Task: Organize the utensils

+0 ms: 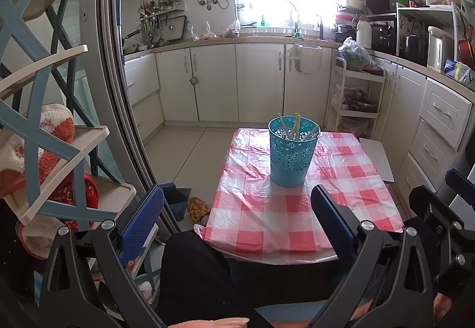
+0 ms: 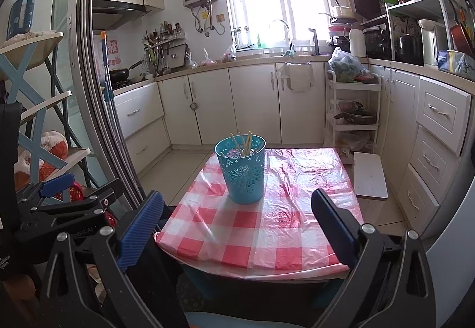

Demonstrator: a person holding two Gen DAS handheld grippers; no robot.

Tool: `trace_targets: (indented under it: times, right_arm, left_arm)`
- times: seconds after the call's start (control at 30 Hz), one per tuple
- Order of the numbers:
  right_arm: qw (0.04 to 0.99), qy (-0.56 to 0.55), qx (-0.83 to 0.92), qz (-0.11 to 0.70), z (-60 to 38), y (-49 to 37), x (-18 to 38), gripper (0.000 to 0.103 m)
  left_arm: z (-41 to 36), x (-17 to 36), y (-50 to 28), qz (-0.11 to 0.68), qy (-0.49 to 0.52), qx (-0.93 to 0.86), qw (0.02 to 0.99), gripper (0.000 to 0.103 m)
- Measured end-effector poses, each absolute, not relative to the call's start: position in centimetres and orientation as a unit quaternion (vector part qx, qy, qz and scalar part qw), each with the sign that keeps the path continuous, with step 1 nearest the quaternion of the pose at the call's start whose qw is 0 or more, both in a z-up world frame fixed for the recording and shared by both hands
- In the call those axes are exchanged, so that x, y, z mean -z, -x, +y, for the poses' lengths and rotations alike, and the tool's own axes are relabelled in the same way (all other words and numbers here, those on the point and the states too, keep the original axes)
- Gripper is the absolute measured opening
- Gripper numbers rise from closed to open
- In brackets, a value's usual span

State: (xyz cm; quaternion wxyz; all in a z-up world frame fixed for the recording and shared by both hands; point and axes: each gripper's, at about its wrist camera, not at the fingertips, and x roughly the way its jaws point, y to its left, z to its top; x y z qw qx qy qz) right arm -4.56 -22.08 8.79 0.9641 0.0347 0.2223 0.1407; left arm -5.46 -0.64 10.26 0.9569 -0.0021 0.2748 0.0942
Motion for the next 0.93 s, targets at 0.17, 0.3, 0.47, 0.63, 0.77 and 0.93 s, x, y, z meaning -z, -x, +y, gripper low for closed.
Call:
trace_targets:
  times: [0.17, 0.3, 0.47, 0.63, 0.77, 0.93]
  right_arm:
    - [0.963, -0.033, -0.141, 0.226, -22.2, 4.4, -8.6, 0.096]
    - [0.962, -0.03, -0.14, 0.23, -22.2, 4.3, -8.4, 0.096]
    - [0.963, -0.027, -0.139, 0.231, -22.2, 4.3, -8.5, 0.096]
    - [0.964, -0.018, -0.138, 0.227, -21.9, 4.7, -8.8, 0.096]
    - [0.966, -0.012, -0.136, 0.22, -21.6, 5.0, -9.0, 0.096]
    - [0.966, -0.006, -0.138, 0.22, -21.3, 5.2, -9.0, 0.096]
  left_arm:
    - [-0.4, -10.3, 5.3, 0.277, 0.011, -0.09, 0.956, 0.095]
    - [0.4, -9.9, 5.0, 0.283, 0.037, -0.079, 0.955, 0.095]
    - [1.0, -9.4, 4.9, 0.28, 0.045, -0.084, 0.955, 0.095]
    - [0.4, -9.5, 5.0, 0.273, 0.022, -0.089, 0.958, 0.095]
    - [0.0, -9.5, 5.2, 0.273, 0.01, -0.093, 0.958, 0.095]
    - [0.5, -9.3, 5.3, 0.28, 0.02, -0.098, 0.955, 0.095]
